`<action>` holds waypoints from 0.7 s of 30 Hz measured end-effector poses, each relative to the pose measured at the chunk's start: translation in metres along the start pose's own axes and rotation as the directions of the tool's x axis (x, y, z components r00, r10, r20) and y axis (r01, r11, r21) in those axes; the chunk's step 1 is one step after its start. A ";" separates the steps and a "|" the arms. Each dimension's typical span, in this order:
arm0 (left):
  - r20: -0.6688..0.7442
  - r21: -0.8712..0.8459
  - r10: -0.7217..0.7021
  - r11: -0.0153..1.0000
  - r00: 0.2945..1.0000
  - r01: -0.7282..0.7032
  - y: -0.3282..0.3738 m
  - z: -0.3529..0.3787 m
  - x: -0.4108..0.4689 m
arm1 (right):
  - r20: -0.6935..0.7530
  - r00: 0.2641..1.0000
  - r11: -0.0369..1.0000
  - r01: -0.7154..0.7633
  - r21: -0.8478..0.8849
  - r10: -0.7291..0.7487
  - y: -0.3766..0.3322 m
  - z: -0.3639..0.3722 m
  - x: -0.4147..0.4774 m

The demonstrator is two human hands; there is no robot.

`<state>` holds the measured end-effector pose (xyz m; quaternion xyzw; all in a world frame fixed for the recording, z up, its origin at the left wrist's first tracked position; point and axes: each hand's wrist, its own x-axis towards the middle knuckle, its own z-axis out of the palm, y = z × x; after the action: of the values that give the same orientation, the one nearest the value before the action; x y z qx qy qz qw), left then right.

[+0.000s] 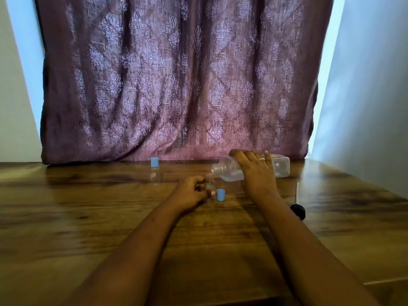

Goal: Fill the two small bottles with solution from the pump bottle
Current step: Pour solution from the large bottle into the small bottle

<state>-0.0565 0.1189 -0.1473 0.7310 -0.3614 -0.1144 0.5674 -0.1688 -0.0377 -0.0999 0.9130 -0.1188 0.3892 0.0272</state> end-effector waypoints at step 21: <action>0.018 -0.042 -0.021 0.999 1.000 0.022 0.008 0.001 -0.005 | -0.043 0.999 0.997 0.013 -0.072 -0.016 -0.004 -0.005 0.000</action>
<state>-0.0639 0.1209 -0.1416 0.7217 -0.3559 -0.1346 0.5782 -0.1709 -0.0329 -0.0963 0.9036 -0.1254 0.4044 0.0651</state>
